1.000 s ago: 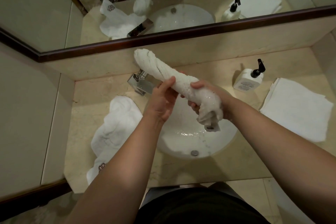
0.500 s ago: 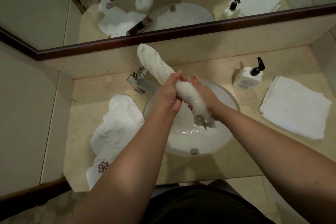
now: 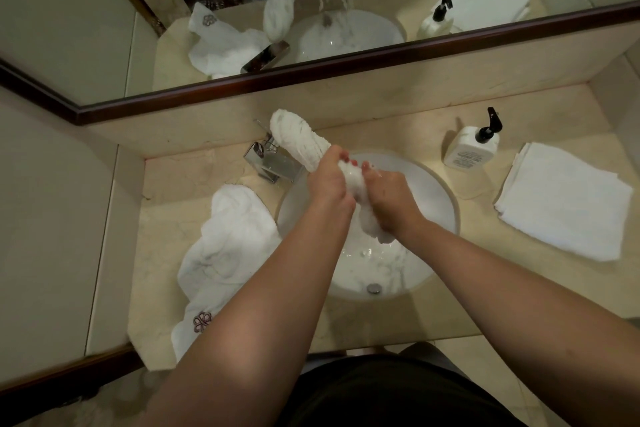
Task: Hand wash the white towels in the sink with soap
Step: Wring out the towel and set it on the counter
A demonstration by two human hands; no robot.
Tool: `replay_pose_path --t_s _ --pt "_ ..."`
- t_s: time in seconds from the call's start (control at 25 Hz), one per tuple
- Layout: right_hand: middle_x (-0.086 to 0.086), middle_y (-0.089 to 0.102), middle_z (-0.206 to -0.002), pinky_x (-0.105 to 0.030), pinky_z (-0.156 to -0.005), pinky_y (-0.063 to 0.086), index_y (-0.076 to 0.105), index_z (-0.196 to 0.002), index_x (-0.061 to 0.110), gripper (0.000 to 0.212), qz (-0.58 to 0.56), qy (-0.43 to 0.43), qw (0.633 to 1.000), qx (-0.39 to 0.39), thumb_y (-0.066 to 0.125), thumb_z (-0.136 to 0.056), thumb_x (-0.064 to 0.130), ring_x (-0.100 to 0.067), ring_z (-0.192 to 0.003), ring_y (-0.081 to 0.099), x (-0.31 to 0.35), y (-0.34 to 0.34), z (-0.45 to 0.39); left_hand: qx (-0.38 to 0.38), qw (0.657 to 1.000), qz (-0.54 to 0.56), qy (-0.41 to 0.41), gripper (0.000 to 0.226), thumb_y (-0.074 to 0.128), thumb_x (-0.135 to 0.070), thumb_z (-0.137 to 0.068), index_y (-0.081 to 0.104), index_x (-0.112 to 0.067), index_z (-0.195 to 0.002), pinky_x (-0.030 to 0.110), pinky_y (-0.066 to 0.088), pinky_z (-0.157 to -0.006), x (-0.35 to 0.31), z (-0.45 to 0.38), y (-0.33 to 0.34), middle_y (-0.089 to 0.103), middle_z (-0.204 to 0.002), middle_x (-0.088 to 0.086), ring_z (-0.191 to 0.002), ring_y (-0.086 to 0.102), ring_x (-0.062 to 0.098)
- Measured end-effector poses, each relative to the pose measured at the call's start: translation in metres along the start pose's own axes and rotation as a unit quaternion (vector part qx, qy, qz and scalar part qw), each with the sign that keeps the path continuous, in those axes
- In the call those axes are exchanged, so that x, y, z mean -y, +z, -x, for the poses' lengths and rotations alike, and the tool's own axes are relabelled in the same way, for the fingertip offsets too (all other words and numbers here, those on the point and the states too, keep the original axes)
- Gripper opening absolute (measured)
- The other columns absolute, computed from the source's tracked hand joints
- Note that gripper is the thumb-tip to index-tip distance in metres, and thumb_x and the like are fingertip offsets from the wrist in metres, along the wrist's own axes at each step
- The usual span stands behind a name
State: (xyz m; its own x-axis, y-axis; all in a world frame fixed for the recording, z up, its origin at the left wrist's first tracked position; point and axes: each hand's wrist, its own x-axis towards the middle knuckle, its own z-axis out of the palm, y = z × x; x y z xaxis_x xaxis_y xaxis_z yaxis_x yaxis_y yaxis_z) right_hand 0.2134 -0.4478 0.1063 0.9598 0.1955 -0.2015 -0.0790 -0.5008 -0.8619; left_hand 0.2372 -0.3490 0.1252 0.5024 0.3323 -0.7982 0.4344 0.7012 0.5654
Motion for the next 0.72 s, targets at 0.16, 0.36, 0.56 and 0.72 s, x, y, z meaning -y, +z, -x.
replay_pose_path --t_s 0.16,0.36,0.56,0.72 --pt "-0.023 0.065 -0.069 -0.045 -0.063 0.048 0.067 -0.082 -0.006 0.074 -0.09 0.076 0.993 0.02 0.044 -0.088 0.064 -0.023 -0.061 0.058 0.003 -0.003 -0.005 -0.01 1.0 0.013 0.011 0.01 0.065 -0.005 -0.074 0.055 -0.006 -0.072 0.028 0.051 -0.052 -0.002 0.004 -0.003 0.058 -0.056 0.006 -0.045 0.056 0.018" --pt "-0.005 0.071 -0.085 -0.023 -0.062 0.051 0.068 -0.104 0.012 0.032 -0.181 0.127 0.962 0.163 0.067 -0.09 0.041 -0.01 -0.067 0.065 0.019 -0.026 0.001 0.006 0.994 -0.027 0.102 0.029 0.076 -0.027 -0.08 0.064 -0.004 -0.091 0.032 0.058 -0.072 -0.005 -0.001 -0.014 0.07 -0.083 0.008 -0.076 0.068 0.021" --pt "-0.013 0.065 -0.078 -0.029 -0.054 0.044 0.065 -0.1 0.009 0.024 -0.278 0.225 0.922 0.145 0.067 -0.088 0.031 -0.017 -0.056 0.056 0.037 -0.042 0.001 0.194 0.974 -0.006 0.114 0.041 0.056 -0.028 -0.078 0.062 0.001 -0.106 0.043 0.045 -0.088 -0.01 -0.002 -0.034 0.065 -0.096 0.011 -0.1 0.057 0.029" --pt "-0.007 0.062 -0.071 -0.024 -0.045 0.045 0.058 -0.107 0.005 0.047 -0.374 0.325 0.827 0.264 0.063 -0.081 0.043 -0.014 -0.049 0.053 0.033 -0.046 -0.002 0.237 0.96 -0.016 0.147 0.048 0.081 -0.03 -0.07 0.066 -0.006 -0.109 0.037 0.054 -0.081 -0.015 0.003 -0.038 0.064 -0.095 0.007 -0.09 0.064 0.021"
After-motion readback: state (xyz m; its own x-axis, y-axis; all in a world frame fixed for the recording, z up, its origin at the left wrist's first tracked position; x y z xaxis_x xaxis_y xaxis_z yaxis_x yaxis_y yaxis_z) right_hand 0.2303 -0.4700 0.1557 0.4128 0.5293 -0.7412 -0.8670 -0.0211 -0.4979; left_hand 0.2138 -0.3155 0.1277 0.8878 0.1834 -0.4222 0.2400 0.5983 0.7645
